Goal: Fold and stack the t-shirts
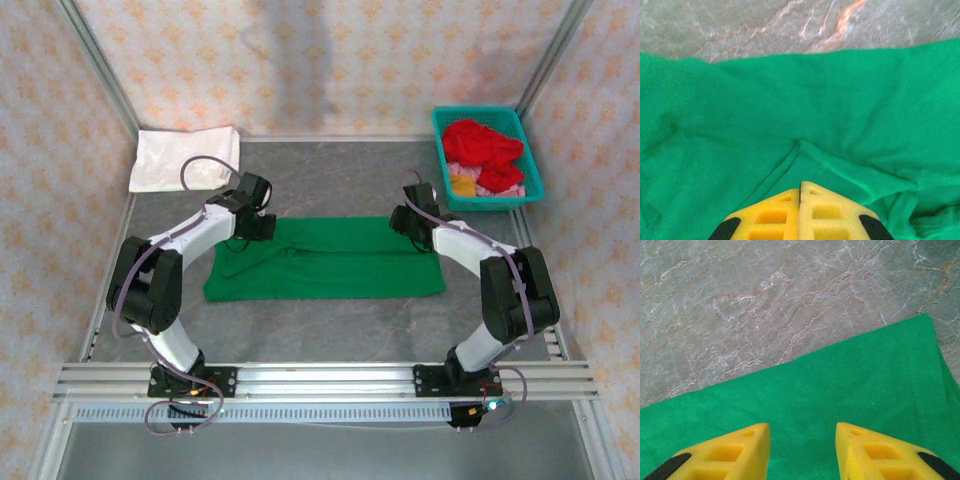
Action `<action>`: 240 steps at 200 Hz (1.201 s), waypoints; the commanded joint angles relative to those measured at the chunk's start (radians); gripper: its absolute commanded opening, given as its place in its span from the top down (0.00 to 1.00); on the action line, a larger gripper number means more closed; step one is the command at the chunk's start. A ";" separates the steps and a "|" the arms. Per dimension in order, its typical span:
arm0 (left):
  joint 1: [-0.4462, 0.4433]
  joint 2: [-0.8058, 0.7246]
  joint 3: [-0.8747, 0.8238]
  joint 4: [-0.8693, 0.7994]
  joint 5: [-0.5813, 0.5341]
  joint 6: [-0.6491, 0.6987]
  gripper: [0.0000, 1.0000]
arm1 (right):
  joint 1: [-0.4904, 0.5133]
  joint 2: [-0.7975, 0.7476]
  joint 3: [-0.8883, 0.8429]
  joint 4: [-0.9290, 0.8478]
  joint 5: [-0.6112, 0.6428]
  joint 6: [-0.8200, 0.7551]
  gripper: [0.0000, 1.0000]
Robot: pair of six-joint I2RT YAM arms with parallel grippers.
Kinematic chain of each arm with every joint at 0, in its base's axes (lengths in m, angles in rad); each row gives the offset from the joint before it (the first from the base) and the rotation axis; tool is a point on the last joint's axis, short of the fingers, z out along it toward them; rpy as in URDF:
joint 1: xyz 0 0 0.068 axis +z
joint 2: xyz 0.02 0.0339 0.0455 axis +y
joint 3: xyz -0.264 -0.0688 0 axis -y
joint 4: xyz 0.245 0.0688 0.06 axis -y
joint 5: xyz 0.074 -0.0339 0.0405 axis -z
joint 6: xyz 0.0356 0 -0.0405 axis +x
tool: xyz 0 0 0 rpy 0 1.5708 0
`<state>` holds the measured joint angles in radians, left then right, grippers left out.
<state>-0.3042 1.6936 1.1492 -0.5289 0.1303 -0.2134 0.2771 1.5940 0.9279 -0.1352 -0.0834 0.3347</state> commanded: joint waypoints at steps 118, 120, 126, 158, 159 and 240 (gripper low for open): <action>0.033 0.244 0.152 -0.025 -0.078 0.048 0.76 | 0.004 0.009 0.003 -0.020 0.050 -0.035 0.60; 0.033 0.242 0.149 -0.026 -0.079 0.046 0.78 | 0.003 0.010 0.003 -0.020 0.052 -0.035 0.60; 0.032 0.230 0.142 -0.024 -0.084 0.042 0.84 | 0.003 0.013 0.002 -0.020 0.057 -0.036 0.60; 0.024 0.139 0.102 -0.054 -0.112 0.000 0.95 | 0.002 0.070 0.021 -0.025 0.079 -0.028 0.59; 0.023 0.136 0.102 -0.056 -0.114 -0.001 0.96 | 0.001 0.073 0.023 -0.026 0.080 -0.026 0.59; 0.005 0.006 0.008 -0.120 -0.164 -0.080 0.74 | -0.009 0.277 0.139 -0.139 0.114 0.063 0.58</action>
<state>-0.2928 1.7420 1.1992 -0.5919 0.0132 -0.2527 0.2760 1.8210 1.0374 -0.1967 -0.0071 0.3542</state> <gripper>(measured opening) 0.053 0.413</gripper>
